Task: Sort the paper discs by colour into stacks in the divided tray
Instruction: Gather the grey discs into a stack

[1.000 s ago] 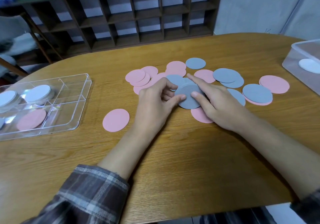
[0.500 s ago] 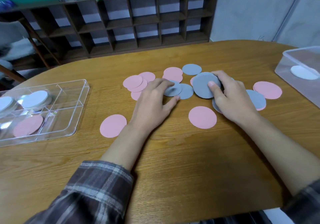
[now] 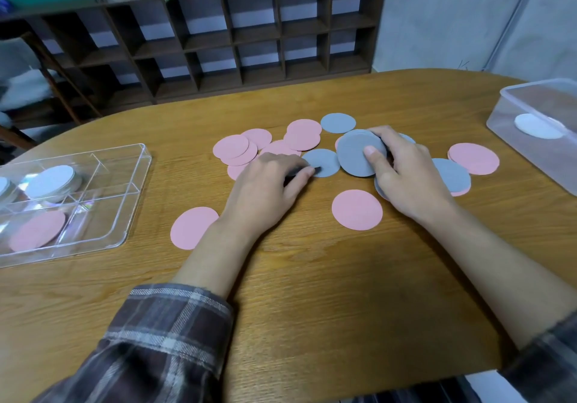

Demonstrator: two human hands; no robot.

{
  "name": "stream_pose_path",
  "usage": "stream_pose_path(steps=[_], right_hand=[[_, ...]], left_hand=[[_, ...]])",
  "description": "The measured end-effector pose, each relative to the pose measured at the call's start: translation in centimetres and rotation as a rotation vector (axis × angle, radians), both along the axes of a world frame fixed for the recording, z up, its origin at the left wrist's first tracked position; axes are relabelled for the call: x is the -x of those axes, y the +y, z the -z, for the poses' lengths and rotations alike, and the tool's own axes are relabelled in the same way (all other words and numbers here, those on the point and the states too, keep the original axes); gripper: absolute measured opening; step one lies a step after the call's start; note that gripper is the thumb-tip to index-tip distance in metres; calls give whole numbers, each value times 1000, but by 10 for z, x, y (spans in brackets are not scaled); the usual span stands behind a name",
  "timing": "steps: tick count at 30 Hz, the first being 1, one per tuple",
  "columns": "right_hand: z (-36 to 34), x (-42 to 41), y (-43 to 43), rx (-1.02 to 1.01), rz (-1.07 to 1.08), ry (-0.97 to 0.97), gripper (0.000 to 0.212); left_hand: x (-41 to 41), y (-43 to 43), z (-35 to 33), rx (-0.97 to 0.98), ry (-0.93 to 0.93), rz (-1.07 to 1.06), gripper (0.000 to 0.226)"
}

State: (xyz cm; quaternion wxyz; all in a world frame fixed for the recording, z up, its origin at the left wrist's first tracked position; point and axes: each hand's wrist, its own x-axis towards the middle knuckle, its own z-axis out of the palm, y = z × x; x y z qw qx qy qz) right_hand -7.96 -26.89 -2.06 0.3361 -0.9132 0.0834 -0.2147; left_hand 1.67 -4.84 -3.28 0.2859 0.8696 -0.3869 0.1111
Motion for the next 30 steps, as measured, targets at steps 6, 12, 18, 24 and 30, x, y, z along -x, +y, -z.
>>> stream_pose_path(steps=[6, 12, 18, 24, 30], right_hand=[[1, -1, -3, -10, -44, -22, 33], [1, 0, 3, -69, -108, -17, 46], [2, 1, 6, -97, -178, 16, 43], [-2, 4, 15, -26, -239, 57, 46], [-2, 3, 16, 65, -239, 64, 39]], left_hand=[[8, -2, -2, 192, -100, -16, 20], [10, -5, -5, 310, -20, 14, 12], [16, -9, -4, 379, 157, 14, 19], [16, -15, -1, 401, 206, -30, 18], [14, -15, 2, 322, 119, -43, 23]])
